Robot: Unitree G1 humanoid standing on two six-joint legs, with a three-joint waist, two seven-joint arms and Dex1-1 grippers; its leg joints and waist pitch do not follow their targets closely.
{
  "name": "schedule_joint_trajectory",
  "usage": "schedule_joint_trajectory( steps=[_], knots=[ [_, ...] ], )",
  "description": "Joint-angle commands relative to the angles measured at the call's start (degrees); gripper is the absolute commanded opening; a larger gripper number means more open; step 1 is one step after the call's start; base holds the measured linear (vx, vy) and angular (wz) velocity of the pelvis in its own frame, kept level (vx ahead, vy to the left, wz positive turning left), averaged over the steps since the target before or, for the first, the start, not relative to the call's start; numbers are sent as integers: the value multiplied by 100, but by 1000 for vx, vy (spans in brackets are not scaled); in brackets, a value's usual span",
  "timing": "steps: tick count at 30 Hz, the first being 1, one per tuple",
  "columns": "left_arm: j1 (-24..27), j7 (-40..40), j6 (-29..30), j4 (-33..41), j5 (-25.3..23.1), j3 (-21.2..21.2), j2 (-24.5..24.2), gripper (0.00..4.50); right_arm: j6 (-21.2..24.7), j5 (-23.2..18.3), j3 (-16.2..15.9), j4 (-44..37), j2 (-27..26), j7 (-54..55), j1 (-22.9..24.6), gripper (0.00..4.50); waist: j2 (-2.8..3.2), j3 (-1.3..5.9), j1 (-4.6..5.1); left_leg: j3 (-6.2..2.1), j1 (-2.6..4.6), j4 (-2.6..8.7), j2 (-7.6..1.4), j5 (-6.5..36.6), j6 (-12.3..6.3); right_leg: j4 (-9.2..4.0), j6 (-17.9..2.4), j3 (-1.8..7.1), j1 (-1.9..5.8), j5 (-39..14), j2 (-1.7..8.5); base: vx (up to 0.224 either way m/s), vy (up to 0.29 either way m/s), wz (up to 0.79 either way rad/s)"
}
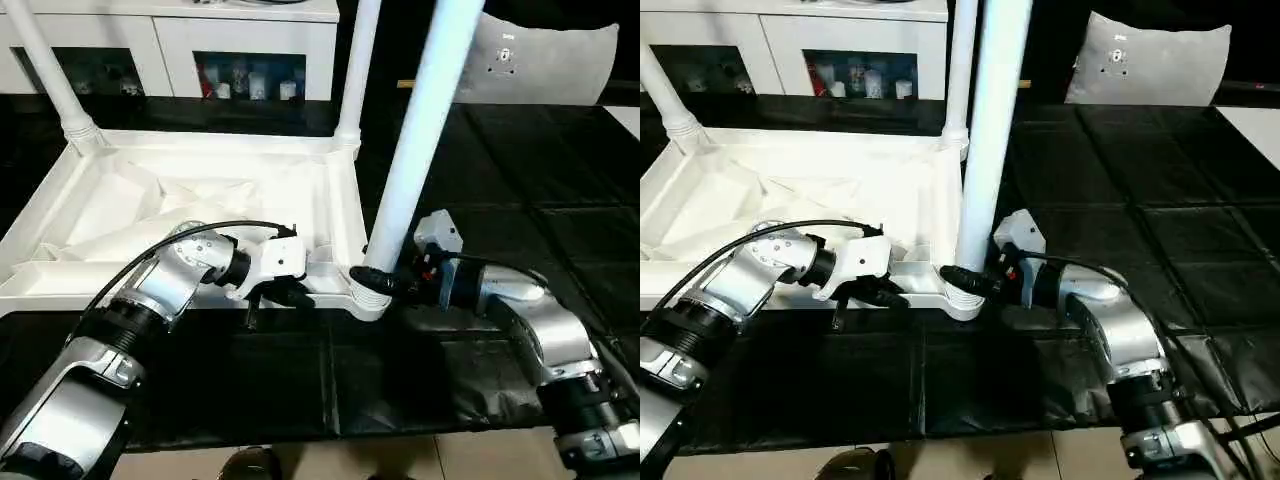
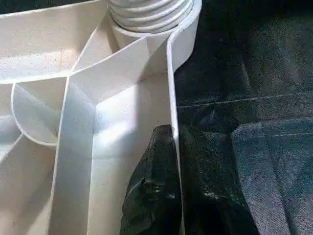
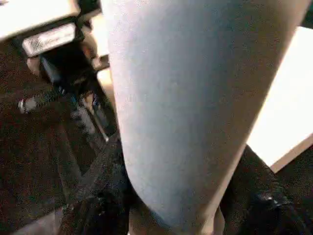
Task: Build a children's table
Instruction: Insert table leg to table base
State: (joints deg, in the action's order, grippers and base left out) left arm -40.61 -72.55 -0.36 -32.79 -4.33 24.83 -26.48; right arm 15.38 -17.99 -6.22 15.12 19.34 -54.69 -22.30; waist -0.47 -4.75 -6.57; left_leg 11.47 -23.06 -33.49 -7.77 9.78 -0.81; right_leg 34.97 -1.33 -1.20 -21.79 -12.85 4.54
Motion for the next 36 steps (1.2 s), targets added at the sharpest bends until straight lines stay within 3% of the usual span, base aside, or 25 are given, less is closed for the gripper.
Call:
schedule_joint_trajectory(
  steps=[1,6,13,19,22,28,32,34,35,36],
  knots=[
    [-77,21,-55,246,-19,-80,29,0,171,-24,23,390,-23,143,205,193,77,327,43,-297,298,574,-616,2121,404,-417,-1174,229,35,-922,536,0,0,0],
    [-90,38,-55,223,-22,-87,27,0,112,-256,291,441,-160,95,387,193,83,336,38,-284,286,571,-610,2000,394,-402,-1162,229,40,-716,531,0,0,0],
    [-109,52,-52,202,-14,-94,28,0,49,-397,378,110,-265,237,780,193,98,349,4,-271,281,563,-602,1738,282,-368,-1199,208,63,-303,513,0,0,0],
    [-141,53,-89,164,-51,-78,12,0,-225,325,-194,-242,-185,487,814,193,110,322,22,-284,286,588,-598,2004,409,-420,-1060,228,39,-827,529,0,0,0],
    [-153,57,-101,150,-64,-75,12,0,-223,691,-643,-411,-326,667,846,193,102,313,44,-296,276,602,-595,2088,443,-438,-984,238,25,-1023,531,0,0,0],
    [-181,13,-124,142,-97,-46,-19,0,124,845,-1049,-511,-563,817,653,193,96,278,76,-327,289,625,-590,2362,474,-509,-858,271,6,-1730,557,0,0,0],
    [-281,-34,-198,14,-134,-22,-35,0,444,963,-1361,-542,-756,858,450,193,106,267,104,-327,304,641,-579,2381,506,-523,-847,279,-7,-1809,539,0,0,0],
    [-314,-14,-210,-33,-145,-28,-32,0,541,1034,-1451,-628,-958,1003,454,193,122,306,82,-300,326,621,-591,2157,417,-513,-898,295,-16,-1420,537,0,0,0],
    [-307,-12,-204,-22,-143,-34,-35,0,551,1022,-1439,-657,-1065,1103,467,193,126,310,66,-295,302,636,-603,1941,388,-483,-921,287,1,-1057,513,0,0,0],
    [-300,-13,-199,-13,-142,-38,-37,0,554,1008,-1425,-672,-1133,1170,474,193,126,310,66,-295,302,636,-603,1941,388,-483,-921,287,1,-1057,513,0,0,0]
  ],
)
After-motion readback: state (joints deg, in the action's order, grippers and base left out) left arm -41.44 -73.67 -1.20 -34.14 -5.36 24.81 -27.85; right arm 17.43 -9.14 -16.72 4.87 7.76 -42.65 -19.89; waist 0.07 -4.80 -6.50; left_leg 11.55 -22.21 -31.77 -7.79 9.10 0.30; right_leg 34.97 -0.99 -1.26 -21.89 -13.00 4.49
